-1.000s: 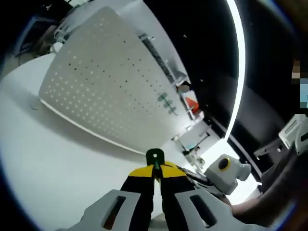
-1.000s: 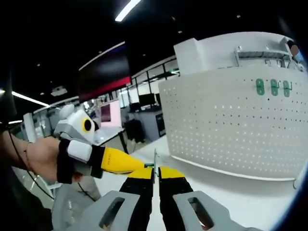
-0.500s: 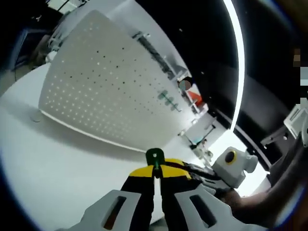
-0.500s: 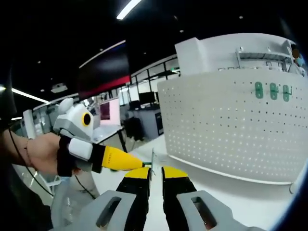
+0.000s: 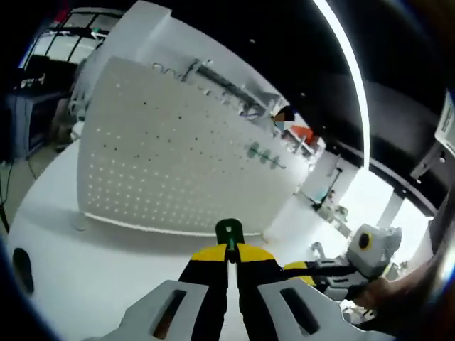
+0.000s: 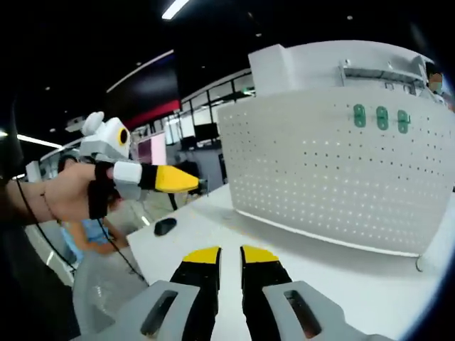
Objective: Insert the hook assembly into the mounting plate slot until the hook locks in place.
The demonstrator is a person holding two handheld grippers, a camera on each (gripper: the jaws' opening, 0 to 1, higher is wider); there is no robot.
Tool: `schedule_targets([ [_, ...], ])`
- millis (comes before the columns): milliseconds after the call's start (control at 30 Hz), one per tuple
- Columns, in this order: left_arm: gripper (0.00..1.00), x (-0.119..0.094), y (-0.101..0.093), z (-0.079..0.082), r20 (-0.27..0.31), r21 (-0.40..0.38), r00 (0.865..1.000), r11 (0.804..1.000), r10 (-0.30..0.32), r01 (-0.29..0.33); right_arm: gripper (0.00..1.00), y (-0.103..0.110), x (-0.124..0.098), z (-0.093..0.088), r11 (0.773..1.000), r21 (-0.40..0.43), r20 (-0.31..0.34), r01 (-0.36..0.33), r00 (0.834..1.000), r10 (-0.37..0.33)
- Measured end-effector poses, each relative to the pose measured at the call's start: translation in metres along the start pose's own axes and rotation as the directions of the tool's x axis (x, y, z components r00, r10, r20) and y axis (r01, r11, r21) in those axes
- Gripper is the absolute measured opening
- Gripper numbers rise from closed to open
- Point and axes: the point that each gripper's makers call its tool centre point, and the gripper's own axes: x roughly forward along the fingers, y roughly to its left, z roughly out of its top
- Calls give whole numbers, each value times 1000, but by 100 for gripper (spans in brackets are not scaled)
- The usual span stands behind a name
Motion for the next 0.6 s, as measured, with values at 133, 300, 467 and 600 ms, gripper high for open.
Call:
schedule_targets([
  [133,3,9,6,7,-1,34,1000,999,27,-27,8,-7,-8,-9,1000,2,-18,16,1000,-16],
  [300,3,18,19,30,45,128,995,987,90,-96,8,-13,-16,-16,999,12,-33,37,999,-36],
  [467,3,29,39,60,123,176,982,971,144,-165,8,-16,-19,-20,999,27,-39,47,998,-45],
  [600,3,35,55,84,175,297,964,923,199,-244,8,-21,-22,-20,998,36,-35,59,998,-58],
])
